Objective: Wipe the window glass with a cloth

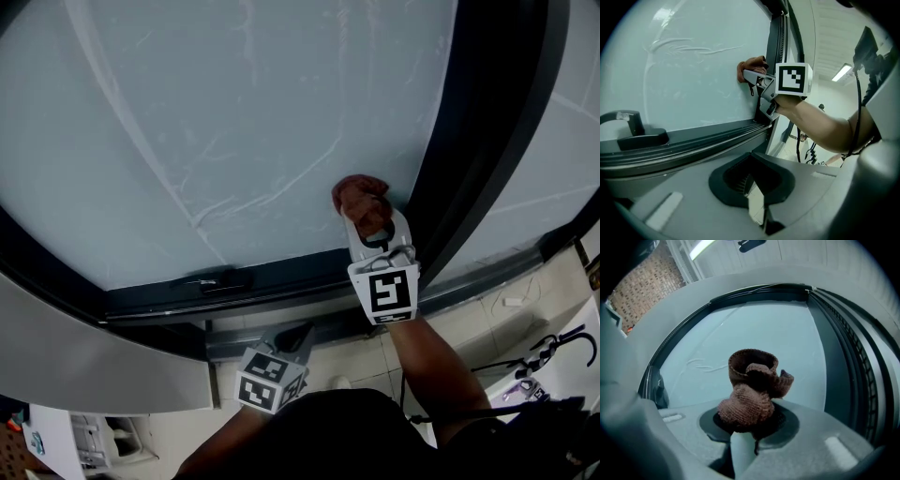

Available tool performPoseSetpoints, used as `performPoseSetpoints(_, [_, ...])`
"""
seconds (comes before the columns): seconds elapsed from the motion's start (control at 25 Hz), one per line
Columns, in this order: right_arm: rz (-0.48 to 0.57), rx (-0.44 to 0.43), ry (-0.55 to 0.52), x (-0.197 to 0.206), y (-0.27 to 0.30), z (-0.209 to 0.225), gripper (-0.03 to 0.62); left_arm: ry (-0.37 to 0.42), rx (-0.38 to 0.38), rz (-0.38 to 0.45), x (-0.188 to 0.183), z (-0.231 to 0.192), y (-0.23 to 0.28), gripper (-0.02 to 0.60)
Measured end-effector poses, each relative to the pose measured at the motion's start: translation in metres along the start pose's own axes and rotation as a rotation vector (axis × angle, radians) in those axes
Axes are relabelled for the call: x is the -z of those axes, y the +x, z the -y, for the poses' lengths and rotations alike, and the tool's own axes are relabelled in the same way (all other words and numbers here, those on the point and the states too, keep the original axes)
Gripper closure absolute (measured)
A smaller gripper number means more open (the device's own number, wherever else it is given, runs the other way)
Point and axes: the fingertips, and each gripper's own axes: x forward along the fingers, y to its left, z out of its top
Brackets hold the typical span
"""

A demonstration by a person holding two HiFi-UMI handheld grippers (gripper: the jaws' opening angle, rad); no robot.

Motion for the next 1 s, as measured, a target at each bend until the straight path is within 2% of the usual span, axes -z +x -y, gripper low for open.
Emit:
performPoseSetpoints(0.52, [-0.166,-0.052,0.039,0.07,-0.015,-0.03,0.513,-0.003,0.02,-0.012,0.005,0.002,0.001,0.565])
performPoseSetpoints(1.0, [-0.265,-0.081,0.012,0.107,-0.023,-0.045,0.513,-0.008,0.038,-0.015,0.01,0.005,-0.001,0.565])
